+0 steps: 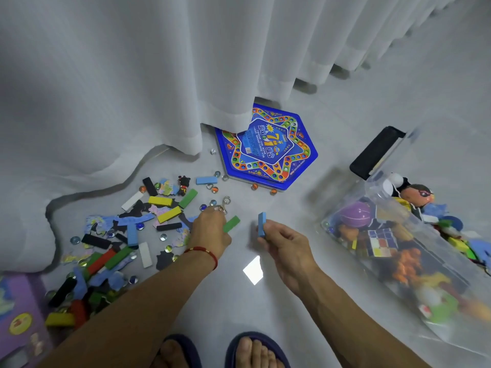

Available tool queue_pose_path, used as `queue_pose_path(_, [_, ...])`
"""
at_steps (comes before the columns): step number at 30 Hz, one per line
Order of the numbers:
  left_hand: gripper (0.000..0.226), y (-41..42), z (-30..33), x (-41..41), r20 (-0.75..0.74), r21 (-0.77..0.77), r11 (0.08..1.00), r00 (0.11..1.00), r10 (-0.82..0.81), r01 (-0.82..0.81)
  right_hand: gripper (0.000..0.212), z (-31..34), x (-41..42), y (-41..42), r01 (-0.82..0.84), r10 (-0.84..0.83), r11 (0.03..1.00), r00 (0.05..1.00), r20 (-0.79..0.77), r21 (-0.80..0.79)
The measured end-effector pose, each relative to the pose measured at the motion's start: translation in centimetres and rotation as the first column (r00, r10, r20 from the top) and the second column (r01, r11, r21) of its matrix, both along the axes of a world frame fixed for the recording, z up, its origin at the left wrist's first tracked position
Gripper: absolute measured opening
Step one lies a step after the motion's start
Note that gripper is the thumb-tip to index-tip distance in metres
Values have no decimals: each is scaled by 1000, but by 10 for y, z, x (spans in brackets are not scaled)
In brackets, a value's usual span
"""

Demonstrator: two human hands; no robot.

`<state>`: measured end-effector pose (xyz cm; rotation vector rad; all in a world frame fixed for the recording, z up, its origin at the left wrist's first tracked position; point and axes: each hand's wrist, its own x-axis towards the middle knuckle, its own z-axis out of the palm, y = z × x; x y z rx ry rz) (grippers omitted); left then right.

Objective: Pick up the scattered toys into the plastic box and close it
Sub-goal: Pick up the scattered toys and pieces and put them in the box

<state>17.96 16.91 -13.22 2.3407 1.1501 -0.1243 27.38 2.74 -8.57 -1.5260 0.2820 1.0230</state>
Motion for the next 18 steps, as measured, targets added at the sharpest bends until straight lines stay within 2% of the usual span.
queue_pose_path(3, [14,-5,15,-9,56,-150,980,989,139,-129,14,23,-3,-20,-24,25,999,999,-37,37])
queue_pose_path(6, [18,-23,56,-10,167,-428,870,924,344,-247,16,68,6,-43,-28,22,995,998,56,100])
queue_pose_path(9, [18,-49,115,11,311,-666,734,843,438,-135,18,119,28,-77,23,-53,986,982,179,164])
queue_pose_path(13, [17,-90,193,65,477,-715,684,815,329,143,18,175,76,-130,224,-276,957,901,336,184])
queue_pose_path(15, [13,-109,224,93,513,-692,671,836,197,267,18,188,102,-154,357,-393,919,859,328,166])
queue_pose_path(18, [12,-133,263,126,467,-724,614,879,100,315,30,194,139,-179,508,-530,848,811,246,153])
